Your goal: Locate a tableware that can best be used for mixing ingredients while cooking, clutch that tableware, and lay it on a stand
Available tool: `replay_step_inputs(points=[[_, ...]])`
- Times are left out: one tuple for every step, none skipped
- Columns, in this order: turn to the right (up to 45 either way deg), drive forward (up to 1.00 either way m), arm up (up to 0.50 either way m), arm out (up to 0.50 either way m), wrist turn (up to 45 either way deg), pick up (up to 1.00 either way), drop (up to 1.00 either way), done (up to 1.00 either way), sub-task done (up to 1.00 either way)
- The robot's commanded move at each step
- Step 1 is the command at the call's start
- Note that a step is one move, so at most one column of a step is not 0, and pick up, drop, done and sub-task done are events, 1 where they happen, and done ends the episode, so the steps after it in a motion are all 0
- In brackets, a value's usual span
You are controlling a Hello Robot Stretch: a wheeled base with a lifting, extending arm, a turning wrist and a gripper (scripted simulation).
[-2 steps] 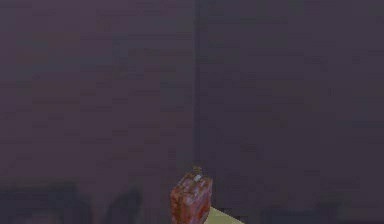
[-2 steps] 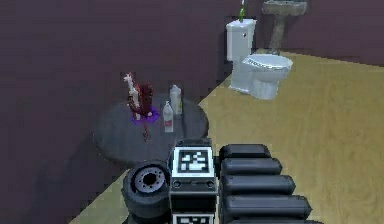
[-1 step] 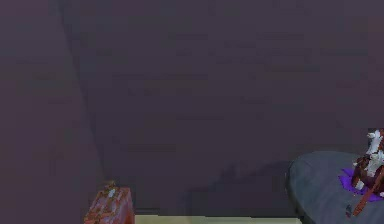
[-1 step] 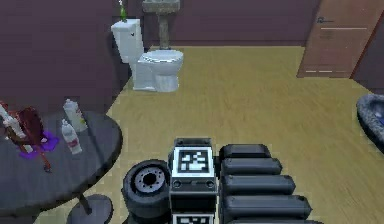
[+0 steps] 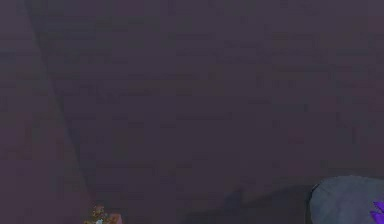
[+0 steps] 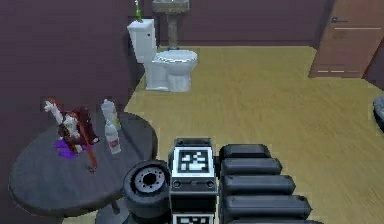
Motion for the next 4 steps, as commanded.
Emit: replay_step_inputs(points=[[-21.0, 0.00, 0.00, 0.00, 0.0, 0.00, 0.00, 0.00, 0.00], [0.0, 0.25, 0.00, 0.00, 0.0, 0.00, 0.00, 0.00, 0.00], [24.0, 0.00, 0.00, 0.00, 0.0, 0.00, 0.00, 0.00, 0.00], [0.0, 0.00, 0.00, 0.48, 0.0, 0.00, 0.00, 0.00, 0.00]])
